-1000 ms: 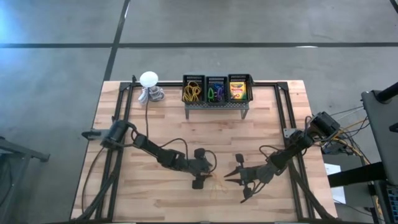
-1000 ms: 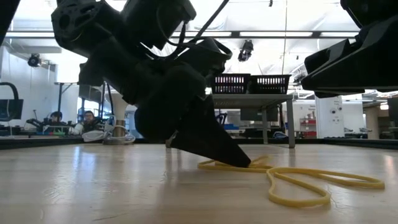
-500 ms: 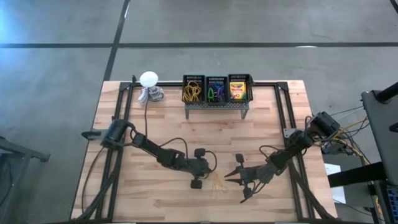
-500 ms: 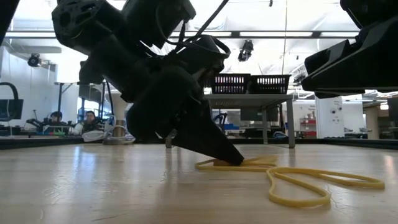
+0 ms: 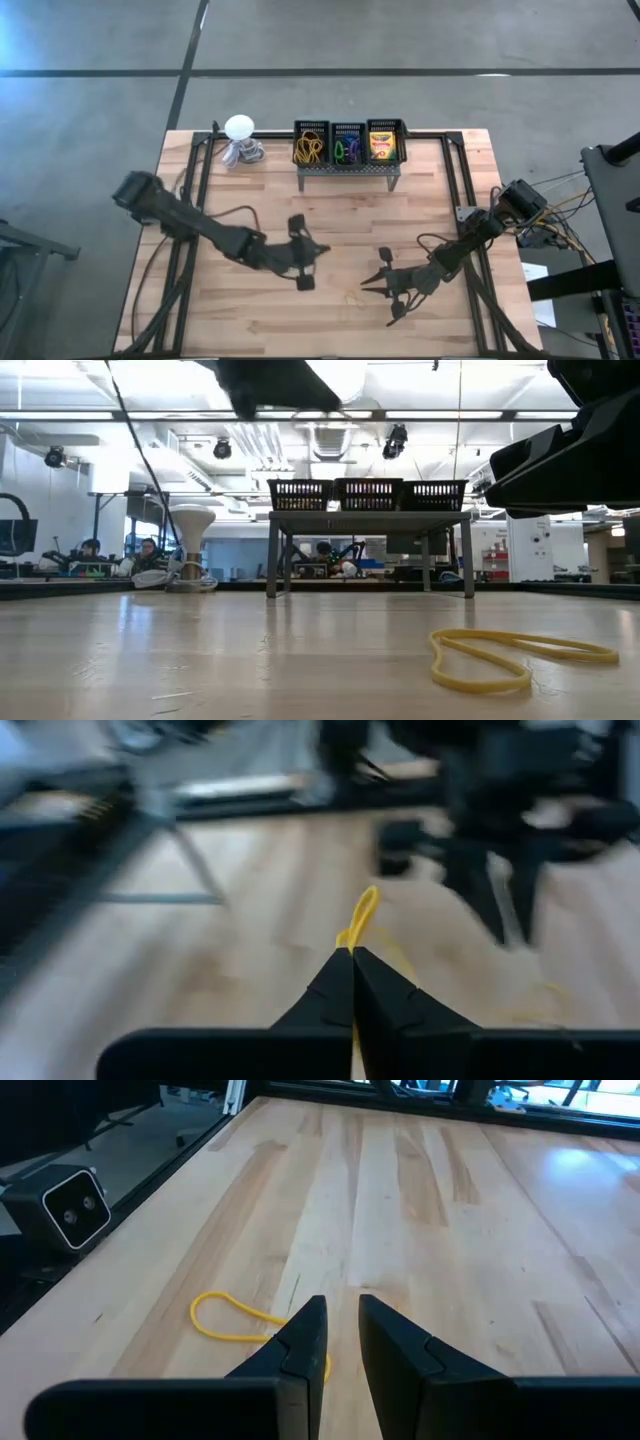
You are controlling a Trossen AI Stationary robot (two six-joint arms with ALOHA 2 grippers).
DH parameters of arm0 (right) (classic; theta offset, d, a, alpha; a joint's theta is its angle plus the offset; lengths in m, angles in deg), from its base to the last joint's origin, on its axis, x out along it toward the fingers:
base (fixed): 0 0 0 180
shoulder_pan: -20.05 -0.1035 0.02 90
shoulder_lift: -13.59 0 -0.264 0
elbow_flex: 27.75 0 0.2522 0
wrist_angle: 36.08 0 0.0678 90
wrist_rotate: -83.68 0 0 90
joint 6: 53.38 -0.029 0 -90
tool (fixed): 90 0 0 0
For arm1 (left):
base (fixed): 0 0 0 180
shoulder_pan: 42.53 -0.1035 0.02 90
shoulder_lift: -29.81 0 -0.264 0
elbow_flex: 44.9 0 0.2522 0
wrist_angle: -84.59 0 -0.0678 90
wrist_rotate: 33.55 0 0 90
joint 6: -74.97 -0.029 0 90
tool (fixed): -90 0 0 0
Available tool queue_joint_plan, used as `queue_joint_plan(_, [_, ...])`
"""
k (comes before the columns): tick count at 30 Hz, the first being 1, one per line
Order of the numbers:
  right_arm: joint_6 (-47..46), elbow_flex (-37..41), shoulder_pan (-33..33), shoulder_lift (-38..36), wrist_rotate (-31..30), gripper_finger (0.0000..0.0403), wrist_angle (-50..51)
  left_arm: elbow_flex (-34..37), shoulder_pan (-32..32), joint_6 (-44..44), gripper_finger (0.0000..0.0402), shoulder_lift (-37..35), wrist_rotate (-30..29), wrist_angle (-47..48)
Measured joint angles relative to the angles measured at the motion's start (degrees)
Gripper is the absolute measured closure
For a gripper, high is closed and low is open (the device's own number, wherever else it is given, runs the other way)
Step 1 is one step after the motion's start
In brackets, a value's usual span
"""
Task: Pick & Place Office Desk Supplies
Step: Put the yellow rubber band into the left black bin on the shelf
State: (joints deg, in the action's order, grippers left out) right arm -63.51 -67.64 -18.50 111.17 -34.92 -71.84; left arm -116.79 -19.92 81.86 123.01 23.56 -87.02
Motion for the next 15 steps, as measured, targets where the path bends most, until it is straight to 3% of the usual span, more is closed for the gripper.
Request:
queue_joint_plan(5, [0.0, 0.0, 0.4, 0.0, 0.0, 0.0346, 0.0, 0.0, -4.2, -5.7, 0.0401, -8.6, -7.8, 2.2])
queue_joint_plan(8, [0.1, 0.0, 0.8, 0.0, 0.0, 0.0346, 0.0, 0.0, -9.9, -8.2, 0.0401, -12.8, -7.8, 2.0])
queue_joint_plan(11, [0.0, 0.0, 1.0, 0.0, 0.0, 0.0346, 0.0, 0.0, -17.6, -8.5, 0.0401, -14.9, -6.3, 2.0])
queue_joint_plan(15, [0.0, 0.0, 1.0, 0.0, 0.0, 0.0346, 0.0, 0.0, -29.4, -7.6, 0.0401, -14.5, 3.1, 1.8])
